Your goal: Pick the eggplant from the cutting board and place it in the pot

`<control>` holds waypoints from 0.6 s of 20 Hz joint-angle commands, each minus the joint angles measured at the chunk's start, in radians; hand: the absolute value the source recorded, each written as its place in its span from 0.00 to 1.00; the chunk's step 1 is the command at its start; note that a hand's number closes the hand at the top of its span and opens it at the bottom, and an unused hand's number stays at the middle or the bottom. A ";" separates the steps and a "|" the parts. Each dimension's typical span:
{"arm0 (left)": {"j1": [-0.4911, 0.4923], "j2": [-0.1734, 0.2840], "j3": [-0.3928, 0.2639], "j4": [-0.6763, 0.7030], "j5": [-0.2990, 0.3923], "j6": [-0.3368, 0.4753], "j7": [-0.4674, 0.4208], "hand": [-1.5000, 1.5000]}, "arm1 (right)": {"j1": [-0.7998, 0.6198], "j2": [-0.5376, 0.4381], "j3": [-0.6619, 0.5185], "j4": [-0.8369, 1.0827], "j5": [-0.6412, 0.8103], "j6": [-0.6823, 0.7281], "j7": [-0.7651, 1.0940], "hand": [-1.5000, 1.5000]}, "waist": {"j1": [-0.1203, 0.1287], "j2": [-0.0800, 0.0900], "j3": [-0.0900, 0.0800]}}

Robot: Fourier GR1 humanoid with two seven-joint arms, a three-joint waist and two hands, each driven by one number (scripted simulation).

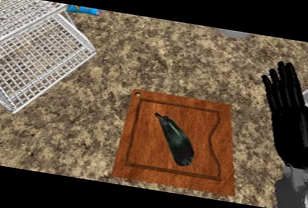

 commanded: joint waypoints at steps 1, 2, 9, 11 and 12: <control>-0.064 -0.031 -0.046 -0.022 -0.017 -0.011 0.017 0.50 | -0.109 0.017 0.047 0.112 -0.053 0.128 -0.005 1.00 | 0.038 0.001 0.006; -0.059 -0.020 -0.051 -0.062 -0.006 -0.033 0.006 0.50 | -0.164 0.022 0.084 0.115 -0.120 0.219 0.025 1.00 | 0.064 0.013 0.007; -0.181 -0.061 -0.136 -0.205 0.037 -0.081 0.094 0.50 | -0.361 -0.133 0.222 0.237 -0.025 0.564 0.000 0.00 | 0.122 0.053 0.009; -0.194 -0.073 -0.135 -0.204 0.048 -0.076 0.105 0.50 | -0.390 -0.146 0.266 0.246 -0.020 0.695 -0.079 0.00 | 0.110 0.055 0.010; -0.199 -0.069 -0.134 -0.210 0.046 -0.073 0.112 0.50 | -0.403 -0.147 0.258 0.258 -0.031 0.746 -0.135 0.00 | 0.101 0.053 0.013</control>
